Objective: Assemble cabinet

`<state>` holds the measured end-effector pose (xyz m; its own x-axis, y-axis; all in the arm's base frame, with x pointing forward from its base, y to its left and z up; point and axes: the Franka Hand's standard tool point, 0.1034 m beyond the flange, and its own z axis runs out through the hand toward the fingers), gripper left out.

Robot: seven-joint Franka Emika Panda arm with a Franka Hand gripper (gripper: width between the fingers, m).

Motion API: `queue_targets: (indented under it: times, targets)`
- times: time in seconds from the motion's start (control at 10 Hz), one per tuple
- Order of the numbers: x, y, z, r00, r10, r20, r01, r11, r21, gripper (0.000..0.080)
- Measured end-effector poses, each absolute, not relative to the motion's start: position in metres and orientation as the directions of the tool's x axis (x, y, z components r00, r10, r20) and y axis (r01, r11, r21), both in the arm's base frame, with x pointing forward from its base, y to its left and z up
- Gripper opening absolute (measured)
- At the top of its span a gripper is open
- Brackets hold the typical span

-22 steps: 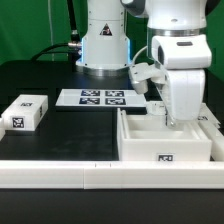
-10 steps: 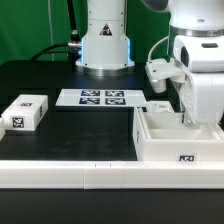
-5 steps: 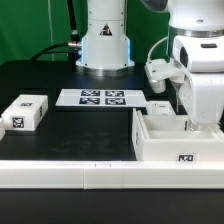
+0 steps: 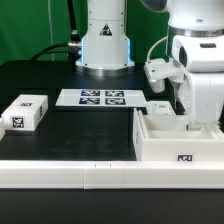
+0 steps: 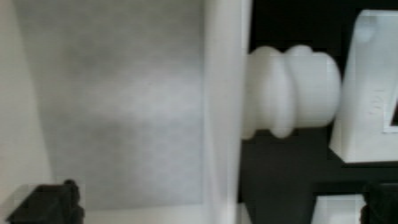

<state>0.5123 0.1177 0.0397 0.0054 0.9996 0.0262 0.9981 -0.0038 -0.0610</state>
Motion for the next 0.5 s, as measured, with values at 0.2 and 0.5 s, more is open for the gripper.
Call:
queue_targets:
  times: [0.2, 0.5]
  targets:
    - [0.502, 0.119, 0.057, 0.014, 1.0, 0.018, 0.999, -0.013, -0.047, 0.0797]
    - [0.48, 0.142, 0.077, 0.078, 0.997, 0.026, 0.997, -0.077, -0.009, 0.0797]
